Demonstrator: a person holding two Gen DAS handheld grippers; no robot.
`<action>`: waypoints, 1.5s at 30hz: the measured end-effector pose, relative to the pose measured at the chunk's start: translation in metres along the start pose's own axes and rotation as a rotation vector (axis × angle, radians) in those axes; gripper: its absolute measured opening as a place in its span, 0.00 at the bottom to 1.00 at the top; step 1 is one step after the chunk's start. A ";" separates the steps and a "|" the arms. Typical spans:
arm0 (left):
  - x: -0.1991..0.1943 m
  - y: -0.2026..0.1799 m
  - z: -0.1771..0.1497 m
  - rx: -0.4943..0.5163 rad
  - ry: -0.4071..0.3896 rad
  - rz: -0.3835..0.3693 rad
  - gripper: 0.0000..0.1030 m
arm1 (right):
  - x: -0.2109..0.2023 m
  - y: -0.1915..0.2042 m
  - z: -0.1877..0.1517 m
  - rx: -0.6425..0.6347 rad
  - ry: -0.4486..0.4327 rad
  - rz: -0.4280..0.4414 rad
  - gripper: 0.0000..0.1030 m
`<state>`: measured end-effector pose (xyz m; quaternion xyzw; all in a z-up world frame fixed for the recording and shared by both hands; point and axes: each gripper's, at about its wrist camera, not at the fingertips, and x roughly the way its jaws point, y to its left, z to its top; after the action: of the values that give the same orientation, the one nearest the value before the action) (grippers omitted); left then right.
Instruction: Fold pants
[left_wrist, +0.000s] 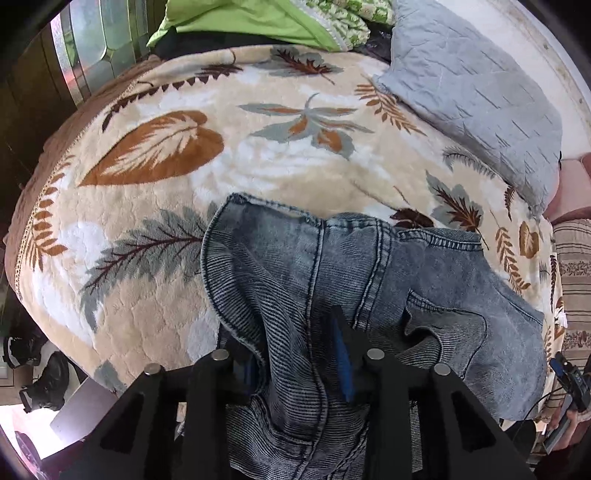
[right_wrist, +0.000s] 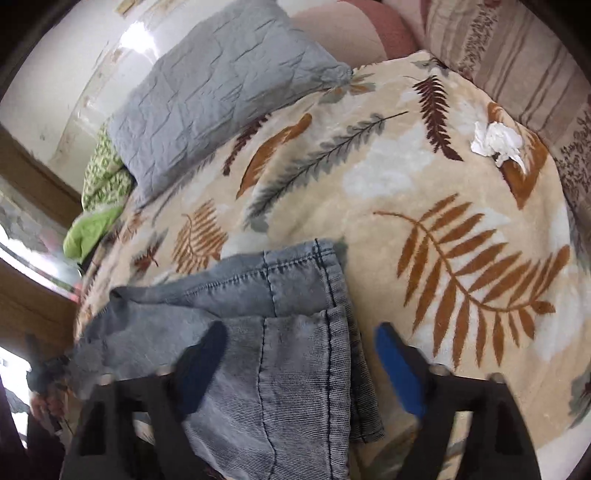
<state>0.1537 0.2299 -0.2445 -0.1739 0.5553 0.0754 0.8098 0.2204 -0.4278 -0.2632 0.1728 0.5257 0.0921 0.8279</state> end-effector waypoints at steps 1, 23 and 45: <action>0.000 -0.001 0.000 0.005 -0.004 0.005 0.26 | 0.009 0.001 0.000 -0.012 0.029 -0.028 0.66; -0.001 -0.005 0.006 -0.001 -0.061 0.066 0.25 | 0.024 0.069 0.043 -0.411 -0.178 -0.451 0.20; -0.050 -0.098 -0.047 0.329 -0.213 0.145 0.74 | -0.010 0.119 -0.013 -0.267 -0.025 -0.053 0.66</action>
<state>0.1252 0.1250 -0.1944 0.0102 0.4822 0.0596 0.8740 0.2084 -0.3185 -0.2142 0.0484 0.5029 0.1372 0.8520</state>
